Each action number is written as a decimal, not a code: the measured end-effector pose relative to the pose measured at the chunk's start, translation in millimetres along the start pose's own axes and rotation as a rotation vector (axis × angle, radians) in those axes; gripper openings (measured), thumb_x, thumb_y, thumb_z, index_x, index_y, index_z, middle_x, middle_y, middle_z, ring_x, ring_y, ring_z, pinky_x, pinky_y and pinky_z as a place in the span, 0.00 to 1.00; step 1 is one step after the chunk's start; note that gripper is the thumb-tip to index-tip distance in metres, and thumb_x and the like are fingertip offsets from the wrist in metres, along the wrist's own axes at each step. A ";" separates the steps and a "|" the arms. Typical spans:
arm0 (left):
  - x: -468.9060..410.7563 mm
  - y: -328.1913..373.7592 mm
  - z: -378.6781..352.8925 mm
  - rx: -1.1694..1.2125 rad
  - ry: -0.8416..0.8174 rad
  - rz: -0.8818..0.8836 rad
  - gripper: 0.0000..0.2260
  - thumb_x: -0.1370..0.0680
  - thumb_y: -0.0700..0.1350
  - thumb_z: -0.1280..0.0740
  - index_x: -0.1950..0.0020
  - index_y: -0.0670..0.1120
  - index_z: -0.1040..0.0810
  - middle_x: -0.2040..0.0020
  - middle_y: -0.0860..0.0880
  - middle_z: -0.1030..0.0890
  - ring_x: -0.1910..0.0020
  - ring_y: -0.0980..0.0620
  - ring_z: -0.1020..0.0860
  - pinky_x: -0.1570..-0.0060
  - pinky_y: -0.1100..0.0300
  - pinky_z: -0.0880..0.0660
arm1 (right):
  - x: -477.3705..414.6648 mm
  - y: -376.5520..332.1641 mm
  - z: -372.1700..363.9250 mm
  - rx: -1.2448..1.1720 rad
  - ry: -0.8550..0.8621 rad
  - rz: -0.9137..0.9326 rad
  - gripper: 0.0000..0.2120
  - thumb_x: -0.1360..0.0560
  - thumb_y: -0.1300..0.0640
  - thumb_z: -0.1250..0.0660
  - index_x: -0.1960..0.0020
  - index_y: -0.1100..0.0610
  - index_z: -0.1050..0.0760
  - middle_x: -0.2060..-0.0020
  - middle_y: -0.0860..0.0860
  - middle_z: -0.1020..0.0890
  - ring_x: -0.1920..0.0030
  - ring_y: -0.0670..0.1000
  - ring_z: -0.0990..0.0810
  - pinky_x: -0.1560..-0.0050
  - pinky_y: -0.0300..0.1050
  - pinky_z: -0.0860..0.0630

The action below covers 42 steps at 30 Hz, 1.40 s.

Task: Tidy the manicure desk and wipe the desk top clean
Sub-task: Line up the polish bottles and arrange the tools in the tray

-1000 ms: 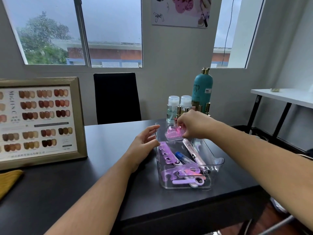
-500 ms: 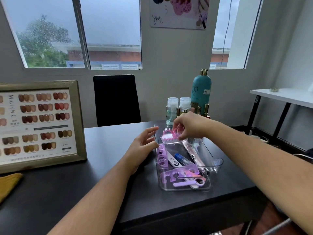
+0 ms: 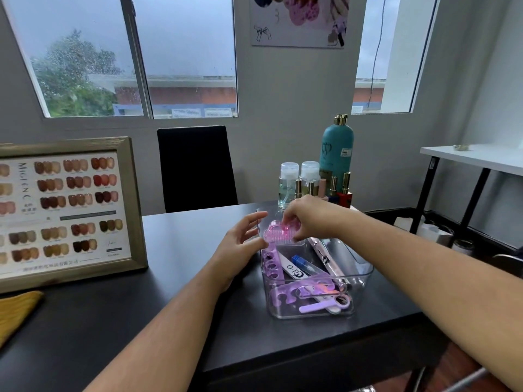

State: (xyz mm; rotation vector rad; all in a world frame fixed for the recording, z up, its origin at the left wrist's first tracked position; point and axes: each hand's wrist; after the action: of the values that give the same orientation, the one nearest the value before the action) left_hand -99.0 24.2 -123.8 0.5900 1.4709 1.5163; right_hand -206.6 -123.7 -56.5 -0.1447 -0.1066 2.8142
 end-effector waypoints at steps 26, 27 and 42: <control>-70.0 28.6 -3.8 -1.042 0.102 -0.114 0.09 0.35 0.51 0.23 0.65 0.48 0.19 0.64 0.51 0.20 0.65 0.55 0.27 0.64 0.62 0.31 | 38.5 20.4 -9.6 0.348 0.098 -0.218 0.17 0.34 0.39 0.28 0.62 0.49 0.31 0.56 0.47 0.21 0.52 0.50 0.26 0.43 0.54 0.42; -70.3 29.2 -4.5 -1.048 0.087 -0.100 0.09 0.35 0.51 0.23 0.65 0.48 0.19 0.64 0.51 0.20 0.65 0.55 0.27 0.65 0.62 0.31 | 39.2 19.4 -10.0 0.319 0.090 -0.213 0.17 0.34 0.40 0.28 0.64 0.48 0.32 0.56 0.46 0.21 0.52 0.49 0.26 0.43 0.54 0.42; -62.8 22.9 -3.7 -0.942 0.070 -0.095 0.07 0.31 0.50 0.26 0.60 0.48 0.18 0.60 0.51 0.20 0.60 0.54 0.26 0.64 0.64 0.31 | 53.6 7.9 37.4 -0.011 -0.046 -0.113 0.08 0.31 0.48 0.26 0.65 0.50 0.22 0.69 0.42 0.21 0.66 0.42 0.26 0.59 0.42 0.32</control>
State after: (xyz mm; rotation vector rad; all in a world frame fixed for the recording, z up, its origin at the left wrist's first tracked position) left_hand -78.9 -28.0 -86.9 -0.1011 0.6666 1.9272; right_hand -263.9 -116.2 -24.9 -0.0748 -0.1367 2.7053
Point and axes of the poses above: each hand's wrist, its own x-axis away from the middle knuckle, its own z-axis out of the back of the hand, y = z × x
